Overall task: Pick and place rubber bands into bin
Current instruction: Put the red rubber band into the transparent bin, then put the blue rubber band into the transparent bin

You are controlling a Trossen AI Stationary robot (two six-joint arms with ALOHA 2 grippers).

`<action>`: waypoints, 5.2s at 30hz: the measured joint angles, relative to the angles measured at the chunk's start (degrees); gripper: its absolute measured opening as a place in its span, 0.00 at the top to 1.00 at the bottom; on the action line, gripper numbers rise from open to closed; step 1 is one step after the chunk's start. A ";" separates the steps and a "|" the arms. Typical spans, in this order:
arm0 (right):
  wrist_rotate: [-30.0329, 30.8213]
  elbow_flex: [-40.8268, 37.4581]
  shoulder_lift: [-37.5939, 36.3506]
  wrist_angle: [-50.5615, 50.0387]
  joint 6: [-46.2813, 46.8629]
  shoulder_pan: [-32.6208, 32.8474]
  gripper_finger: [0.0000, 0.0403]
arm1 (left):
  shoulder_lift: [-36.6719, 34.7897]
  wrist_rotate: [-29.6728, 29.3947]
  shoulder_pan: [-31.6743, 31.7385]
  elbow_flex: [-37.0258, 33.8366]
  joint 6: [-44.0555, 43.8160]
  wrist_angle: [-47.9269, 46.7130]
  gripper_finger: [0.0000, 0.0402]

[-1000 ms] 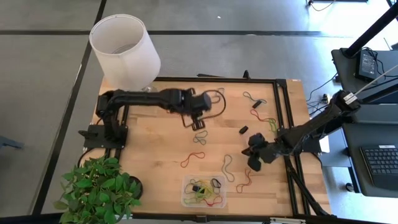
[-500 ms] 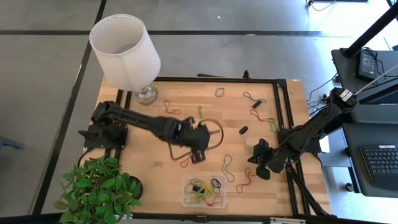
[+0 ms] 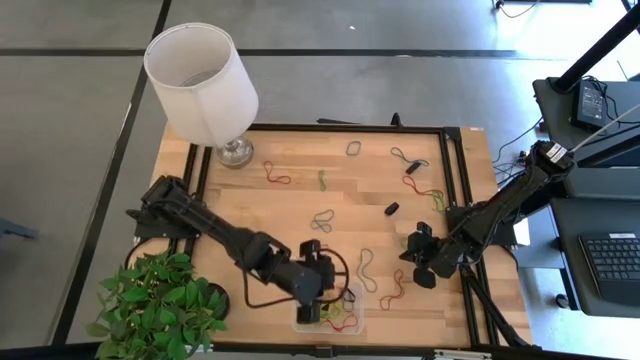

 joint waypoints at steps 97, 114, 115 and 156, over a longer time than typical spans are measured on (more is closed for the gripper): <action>-6.03 46.10 28.11 -30.10 -0.04 -33.83 0.98 | -51.80 28.32 51.56 -76.95 44.51 29.53 0.99; -18.56 65.72 54.49 -22.25 -37.50 -40.90 0.62 | -51.70 30.34 52.31 -76.92 42.87 33.20 1.00; -19.02 65.72 55.39 -21.90 -37.85 -40.95 0.59 | -51.70 30.32 52.12 -76.92 42.01 33.21 1.00; -14.55 68.50 48.36 -34.48 -13.51 -33.84 1.00 | -51.66 19.24 35.71 -76.92 31.31 40.39 0.99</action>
